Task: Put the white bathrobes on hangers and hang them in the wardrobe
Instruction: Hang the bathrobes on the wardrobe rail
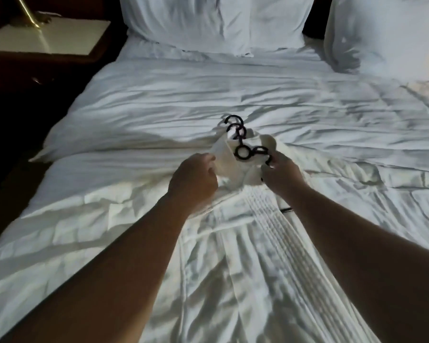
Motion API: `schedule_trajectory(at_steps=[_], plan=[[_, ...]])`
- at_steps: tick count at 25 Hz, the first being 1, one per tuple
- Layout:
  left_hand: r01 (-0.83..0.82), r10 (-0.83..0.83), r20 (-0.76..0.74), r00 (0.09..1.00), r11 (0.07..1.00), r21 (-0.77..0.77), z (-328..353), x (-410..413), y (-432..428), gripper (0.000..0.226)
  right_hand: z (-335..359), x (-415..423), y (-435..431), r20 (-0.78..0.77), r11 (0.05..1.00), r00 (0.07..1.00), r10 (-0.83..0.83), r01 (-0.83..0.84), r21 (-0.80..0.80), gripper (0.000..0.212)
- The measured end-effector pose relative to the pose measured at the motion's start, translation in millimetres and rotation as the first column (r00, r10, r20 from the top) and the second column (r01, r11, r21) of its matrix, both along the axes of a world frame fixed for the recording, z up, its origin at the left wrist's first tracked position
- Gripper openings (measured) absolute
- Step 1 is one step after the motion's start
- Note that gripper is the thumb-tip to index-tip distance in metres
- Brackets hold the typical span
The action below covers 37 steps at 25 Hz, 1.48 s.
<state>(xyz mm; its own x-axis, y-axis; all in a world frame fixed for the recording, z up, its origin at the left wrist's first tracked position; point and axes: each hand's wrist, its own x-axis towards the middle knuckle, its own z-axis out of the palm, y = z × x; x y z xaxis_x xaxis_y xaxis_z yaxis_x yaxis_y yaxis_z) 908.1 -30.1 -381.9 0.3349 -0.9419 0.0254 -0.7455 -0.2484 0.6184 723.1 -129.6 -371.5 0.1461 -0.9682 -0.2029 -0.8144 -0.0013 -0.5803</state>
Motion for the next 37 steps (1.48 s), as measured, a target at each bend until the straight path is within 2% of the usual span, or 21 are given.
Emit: schedule_trajectory(at_steps=[2,3,5,7,8,9,11,13,14,15,16,18,20,21,23,25,27,30,32,35,37], plan=[[-0.079,0.08,0.124,0.989,0.997,-0.013,-35.3,-3.0,-18.0,0.052,-19.1,15.6,-16.0,-0.051,0.997,0.996,-0.07,0.07,0.011,0.068],[-0.121,0.13,0.206,0.97,0.991,-0.056,-54.4,-8.4,-17.5,0.051,-23.3,20.3,-20.0,-0.025,0.993,0.992,-0.12,0.12,-0.005,0.07],[-0.173,0.231,0.287,0.93,0.961,-0.214,-87.0,-18.8,-9.2,0.052,-22.6,23.8,-19.3,0.105,0.971,0.968,-0.227,0.234,-0.056,0.058],[-0.194,0.305,0.267,0.914,0.907,-0.373,-100.5,-22.3,-8.3,0.048,-14.7,23.1,-20.7,0.237,0.913,0.906,-0.35,0.387,-0.133,0.031],[-0.186,0.321,0.255,0.912,0.879,-0.44,-101.1,-22.0,-9.0,0.045,-6.3,22.0,-21.2,0.21,0.892,0.906,-0.366,0.406,-0.198,0.018],[-0.167,0.323,0.248,0.913,0.852,-0.495,-98.9,-21.8,-8.5,0.043,2.2,20.8,-22.4,0.143,0.886,0.921,-0.362,0.387,-0.253,0.021],[-0.112,0.298,0.242,0.924,0.811,-0.574,-98.0,-22.3,-6.7,0.04,17.6,17.4,-26.5,0.073,0.871,0.951,-0.299,0.304,-0.386,0.04],[-0.062,0.271,0.246,0.931,0.779,-0.623,-97.8,-24.0,-4.4,0.039,26.1,15.8,-29.0,0.188,0.847,0.974,-0.123,0.202,-0.491,0.036],[-0.032,0.249,0.248,0.936,0.764,-0.645,-98.0,-23.1,-4.6,0.038,29.6,16.3,-27.5,0.29,0.866,0.957,-0.002,0.147,-0.478,0.023],[-0.003,0.223,0.247,0.943,0.747,-0.665,-97.2,-22.2,-5.0,0.037,32.5,16.5,-25.5,0.392,0.906,0.916,0.088,0.09,-0.414,0.021],[0.015,0.201,0.234,0.951,0.729,-0.685,-95.4,-21.7,-4.7,0.036,34.7,15.8,-24.9,0.496,0.944,0.857,0.141,0.034,-0.327,0.025],[-0.018,0.189,0.165,0.968,0.709,-0.705,-93.1,-19.9,-3.3,0.03,38.1,12.8,-22.9,0.585,0.969,0.792,0.176,-0.034,-0.245,0.027],[-0.11,0.26,0.127,0.957,0.734,-0.67,-94.7,-16.9,-3.8,0.036,39.7,6.9,-16.6,0.644,0.975,0.745,0.174,-0.04,-0.217,0.032],[-0.147,0.306,0.158,0.939,0.772,-0.618,-95.3,-17.4,-4.8,0.045,39.5,3.3,-14.1,0.676,0.981,0.722,0.15,-0.024,-0.193,0.03],[-0.201,0.332,0.236,0.913,0.872,-0.447,-95.8,-23.3,-6.3,0.064,37.9,-4.1,-9.1,0.668,0.983,0.735,0.117,0.011,-0.184,0.023],[-0.232,0.286,0.196,0.938,0.937,-0.26,-93.1,-25.4,-7.8,0.074,37.3,-10.2,-5.7,0.641,0.98,0.762,0.089,0.046,-0.191,0.031],[-0.266,0.272,0.089,0.958,0.961,-0.075,-82.5,-15.1,-14.7,0.071,41.2,-15.9,-1.1,0.659,0.979,0.75,0.057,0.089,-0.186,0.034],[-0.183,0.118,0.248,0.962,0.949,0.256,-44.5,12.1,-36.9,0.042,47.2,-20.8,8.8,0.688,0.984,0.725,0.031,0.097,-0.146,0.038],[-0.145,0.067,0.21,0.975,0.912,0.383,-16.1,17.9,-55.9,0.045,50.0,-22.3,13.0,0.701,0.987,0.712,0.022,0.095,-0.127,0.045],[-0.048,0.011,0.094,0.996,0.918,0.393,5.0,3.5,-71.3,0.056,52.3,-24.4,14.1,0.694,0.985,0.72,0.004,0.118,-0.129,0.041],[-0.023,0.028,-0.023,0.999,0.975,0.22,4.4,-10.0,-61.3,0.037,50.5,-25.7,12.4,0.696,0.975,0.718,0.0,0.154,-0.158,0.031]])
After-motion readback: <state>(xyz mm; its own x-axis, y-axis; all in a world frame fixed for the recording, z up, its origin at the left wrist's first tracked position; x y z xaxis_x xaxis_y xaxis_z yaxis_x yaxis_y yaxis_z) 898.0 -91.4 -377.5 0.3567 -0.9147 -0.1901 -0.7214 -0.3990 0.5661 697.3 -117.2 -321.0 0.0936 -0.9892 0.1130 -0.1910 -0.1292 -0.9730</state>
